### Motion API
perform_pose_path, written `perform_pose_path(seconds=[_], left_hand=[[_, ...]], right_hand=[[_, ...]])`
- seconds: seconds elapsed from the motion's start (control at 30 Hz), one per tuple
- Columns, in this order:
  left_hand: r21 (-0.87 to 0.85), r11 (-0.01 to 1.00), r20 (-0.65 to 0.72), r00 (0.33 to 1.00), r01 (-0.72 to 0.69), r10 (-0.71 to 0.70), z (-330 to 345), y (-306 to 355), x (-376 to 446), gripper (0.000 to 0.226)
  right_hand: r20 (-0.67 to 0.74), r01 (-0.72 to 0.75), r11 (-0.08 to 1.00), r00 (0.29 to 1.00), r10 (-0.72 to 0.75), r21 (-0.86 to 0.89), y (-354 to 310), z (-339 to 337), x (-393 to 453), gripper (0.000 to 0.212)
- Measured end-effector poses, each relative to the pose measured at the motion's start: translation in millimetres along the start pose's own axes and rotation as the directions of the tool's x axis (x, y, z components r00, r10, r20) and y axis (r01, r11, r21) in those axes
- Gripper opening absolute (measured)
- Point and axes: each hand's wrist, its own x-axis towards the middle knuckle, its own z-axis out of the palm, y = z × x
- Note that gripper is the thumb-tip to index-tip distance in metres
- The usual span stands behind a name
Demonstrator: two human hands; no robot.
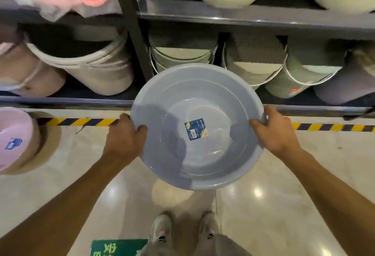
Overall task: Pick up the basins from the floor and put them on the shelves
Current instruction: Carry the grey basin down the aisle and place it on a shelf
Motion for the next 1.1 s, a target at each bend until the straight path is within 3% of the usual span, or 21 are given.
perform_pose_path(seconds=[0.1, 0.27, 0.5, 0.7, 0.97, 1.03, 1.1], left_hand=[[-0.012, 1.0, 0.001, 1.0, -0.01, 0.01, 73, -41, 33, 0.028], [-0.035, 0.998, 0.03, 0.998, -0.059, 0.06, 173, -105, 73, 0.03], [0.023, 0.997, 0.029, 0.997, -0.072, 0.071, 274, -174, 115, 0.037], [0.004, 0.99, 0.026, 0.99, -0.139, 0.139, 298, -185, 133, 0.034], [0.059, 0.982, 0.016, 0.984, -0.179, 0.179, 315, -188, 138, 0.028], [-0.006, 0.99, 0.04, 0.989, -0.14, 0.14, 319, -190, 139, 0.029], [-0.129, 0.988, 0.087, 0.992, -0.082, 0.094, 321, -190, 139, 0.031]], right_hand=[[0.011, 0.001, 1.0, 1.0, -0.002, 0.03, 44, 78, 23, 0.041], [0.0, -0.005, 1.0, 1.0, 0.005, 0.001, 108, 184, 50, 0.027], [-0.033, 0.002, 1.0, 0.999, -0.003, -0.024, 169, 293, 77, 0.039], [-0.021, -0.023, 0.998, 1.0, 0.022, -0.052, 183, 321, 94, 0.044], [0.044, -0.015, 0.953, 0.999, 0.03, -0.302, 191, 327, 101, 0.032], [0.085, -0.041, 0.971, 0.994, 0.062, -0.234, 193, 330, 102, 0.032], [0.124, -0.086, 0.995, 0.988, 0.093, -0.056, 192, 333, 102, 0.035]])
